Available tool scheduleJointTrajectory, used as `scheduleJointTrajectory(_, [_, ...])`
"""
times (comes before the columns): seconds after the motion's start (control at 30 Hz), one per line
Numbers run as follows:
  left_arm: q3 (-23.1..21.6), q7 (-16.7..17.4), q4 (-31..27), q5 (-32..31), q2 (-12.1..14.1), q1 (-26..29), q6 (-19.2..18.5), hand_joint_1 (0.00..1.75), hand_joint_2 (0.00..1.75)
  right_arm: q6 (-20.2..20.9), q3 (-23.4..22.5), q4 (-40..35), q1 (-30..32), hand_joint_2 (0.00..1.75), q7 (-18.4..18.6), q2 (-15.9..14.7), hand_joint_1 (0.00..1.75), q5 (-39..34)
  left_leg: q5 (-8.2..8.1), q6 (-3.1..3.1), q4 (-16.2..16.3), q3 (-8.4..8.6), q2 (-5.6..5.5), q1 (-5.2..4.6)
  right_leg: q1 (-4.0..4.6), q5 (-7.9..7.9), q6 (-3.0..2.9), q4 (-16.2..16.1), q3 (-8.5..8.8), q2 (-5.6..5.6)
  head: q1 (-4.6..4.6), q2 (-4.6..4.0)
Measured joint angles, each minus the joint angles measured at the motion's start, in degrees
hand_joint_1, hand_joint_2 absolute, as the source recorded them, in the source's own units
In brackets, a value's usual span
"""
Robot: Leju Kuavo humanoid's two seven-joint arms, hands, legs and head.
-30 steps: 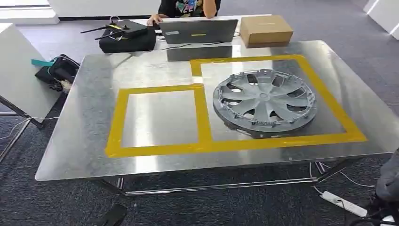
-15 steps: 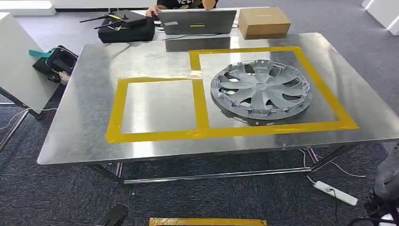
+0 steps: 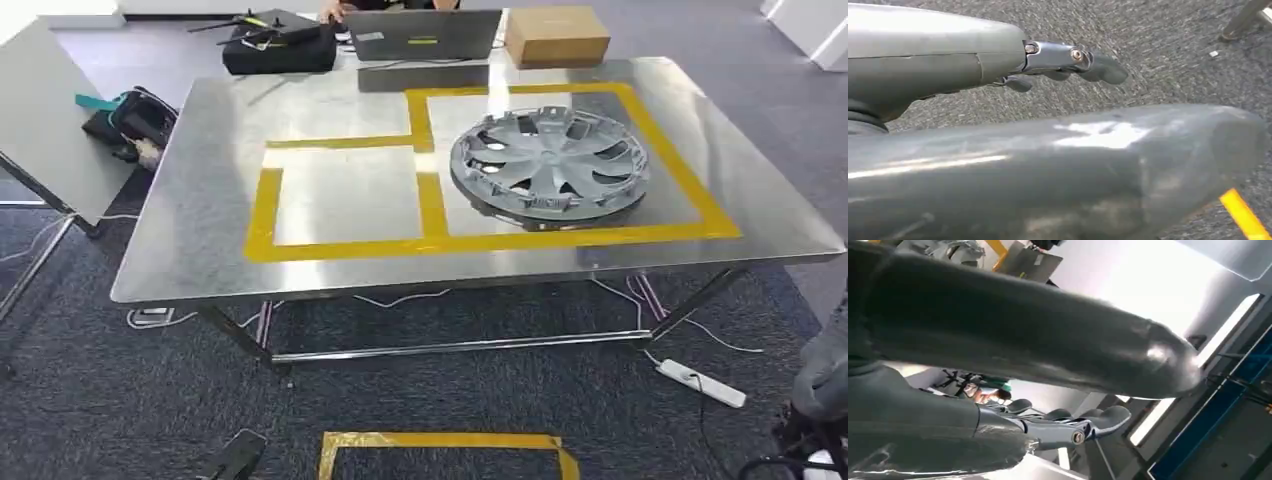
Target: Take the parts from the cabinet and place them on the table.
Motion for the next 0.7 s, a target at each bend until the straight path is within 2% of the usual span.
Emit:
scheduleJointTrajectory(0.03, [0.00,0.00,0.00,0.00,0.02,0.02,0.00,0.00,0.00,0.00,0.00,0.00,0.01,0.00,0.02,0.00,0.00,0.02,0.40,-0.37,-0.11,-0.06,0.00,0.13,0.18,0.19,-0.45,0.36,-0.33,0.05,-0.02,0.00])
scheduleJointTrajectory(0.07, [0.00,0.02,0.02,0.00,0.11,0.13,0.00,0.00,0.00,0.00,0.02,0.02,0.06,0.00,0.02,0.00,0.00,0.02,0.89,-0.76,-0.08,-0.25,-0.02,0.16,-0.06,0.86,-1.29,0.19,-0.91,-0.12,-0.09,0.00])
scheduleJointTrajectory(0.1, [0.00,0.00,0.02,0.00,0.17,0.19,0.04,0.00,0.00,0.00,0.02,0.02,-0.07,0.00,0.02,0.00,0.00,0.02,-0.84,-1.08,0.56,-0.77,-0.06,0.24,-0.19,1.46,-1.92,0.24,-1.48,-0.37,-0.07,0.00])
scheduleJointTrajectory(0.13, [0.00,0.00,0.02,0.00,0.15,0.33,0.04,0.00,0.00,0.00,0.02,0.00,-0.02,0.00,0.02,0.00,0.00,0.02,-4.80,-1.44,3.01,-1.63,-0.09,0.25,-0.23,2.20,-2.43,0.23,-2.31,-0.30,-0.44,0.00])
scheduleJointTrajectory(0.2, [0.00,0.00,0.02,-0.02,0.07,0.31,0.07,0.00,0.00,0.00,0.02,0.02,0.08,0.00,0.02,0.00,0.00,0.07,-11.81,-1.94,11.63,-3.84,-0.08,0.51,-0.21,3.74,-2.56,0.32,-3.58,-0.30,-0.59,0.00])
scheduleJointTrajectory(0.23, [0.00,0.00,0.02,-0.02,0.07,0.30,0.07,0.00,0.00,0.00,0.02,0.00,0.11,0.00,0.02,0.00,0.00,0.09,-13.38,-2.05,15.90,-4.65,-0.07,0.55,-0.20,4.53,-2.53,0.41,-4.55,-0.29,-0.53,0.00])
scheduleJointTrajectory(0.27, [0.00,0.00,0.02,-0.02,0.07,0.32,0.11,0.00,0.00,0.00,0.02,0.02,0.16,0.00,0.02,0.00,0.00,0.09,-13.05,-2.07,18.13,-4.55,-0.08,0.55,-0.20,5.20,-2.45,0.46,-5.48,-0.31,-0.59,0.00])
scheduleJointTrajectory(0.3, [0.00,0.02,0.02,-0.02,0.07,0.36,0.15,0.00,0.00,-0.02,0.02,0.02,0.23,0.00,0.02,0.00,0.00,0.07,-11.39,-2.06,17.74,-3.23,-0.07,0.55,-0.21,5.80,-2.30,0.48,-6.35,-0.33,-0.57,0.00])
scheduleJointTrajectory(0.33, [0.00,0.00,0.02,-0.02,0.07,0.37,0.20,0.00,0.00,-0.02,0.02,0.02,0.25,0.00,0.02,0.02,0.00,0.07,-9.46,-2.00,15.29,-1.09,-0.07,0.57,-0.23,6.33,-2.08,0.53,-7.11,-0.33,-0.59,0.00])
scheduleJointTrajectory(0.37, [0.00,-0.04,0.02,-0.02,0.07,0.35,0.22,0.00,0.00,-0.04,0.02,0.02,0.25,0.00,0.02,0.00,0.00,0.09,-7.80,-1.87,11.13,2.03,-0.07,0.61,-0.26,6.73,-1.84,0.54,-7.75,-0.30,-0.55,0.00])
scheduleJointTrajectory(0.4, [0.00,-0.15,0.00,-0.04,0.07,0.27,0.26,0.00,0.00,-0.11,0.02,0.02,0.24,0.00,0.02,0.02,0.00,0.07,-7.45,-1.76,5.81,5.97,-0.08,0.66,-0.25,7.11,-1.53,0.66,-8.11,-0.28,-0.59,0.00])
scheduleJointTrajectory(0.43, [0.00,-0.22,0.00,-0.13,0.07,0.17,0.44,0.00,0.00,-0.17,0.02,-0.07,0.29,0.00,0.00,0.00,0.00,0.04,-8.84,-1.68,0.84,10.10,-0.14,0.65,0.06,7.37,-1.20,0.86,-8.55,-0.28,-0.61,0.00])
scheduleJointTrajectory(0.47, [-0.02,-0.31,0.00,-0.20,0.07,0.06,0.63,0.00,0.00,-0.22,0.02,-0.07,0.23,0.00,-0.02,0.00,0.00,0.00,-9.89,-0.89,-1.63,10.76,-0.28,0.51,0.15,7.68,-0.90,1.09,-8.75,-0.34,-0.50,0.00])
scheduleJointTrajectory(0.53, [-0.02,-0.37,0.02,-0.42,0.02,0.18,0.68,0.00,0.00,-0.22,0.09,-0.07,0.33,0.00,-0.04,0.02,0.00,-0.09,-9.51,-0.30,-1.52,10.20,-0.23,0.42,0.07,8.53,-0.49,0.85,-8.94,-0.39,-0.55,0.00])
scheduleJointTrajectory(0.57, [-0.02,-0.44,0.02,-0.44,-0.13,0.36,0.68,0.00,0.00,-0.24,0.11,-0.04,0.44,0.00,-0.04,0.02,0.00,-0.09,-9.52,-0.60,-1.59,10.10,-0.19,0.47,0.10,7.59,-1.57,0.79,-8.98,-0.30,-0.44,0.00])
scheduleJointTrajectory(0.6, [-0.02,-0.48,0.02,-0.50,-0.15,0.53,0.66,0.00,0.00,-0.26,0.13,-0.04,0.54,0.00,-0.07,0.02,0.00,-0.11,-9.38,-0.50,-1.59,10.09,-0.18,0.46,0.18,6.80,-2.66,0.80,-9.48,-0.30,-0.35,0.00])
scheduleJointTrajectory(0.63, [0.00,-0.55,0.02,-0.50,0.02,0.53,0.72,0.00,0.00,-0.28,0.13,-0.04,0.63,0.00,-0.06,0.02,0.00,-0.13,-9.11,-0.14,-1.59,10.02,-0.14,0.41,0.22,6.21,-2.96,0.74,-9.44,-0.27,-0.31,0.00])
scheduleJointTrajectory(0.7, [0.00,-0.68,0.02,-0.50,0.00,0.47,0.72,0.00,0.00,-0.28,0.15,-0.04,0.79,0.00,-0.07,0.02,0.00,-0.17,-8.70,0.39,-1.58,9.76,-0.13,0.23,0.17,6.27,-3.27,0.45,-9.46,-0.26,-0.13,0.00])
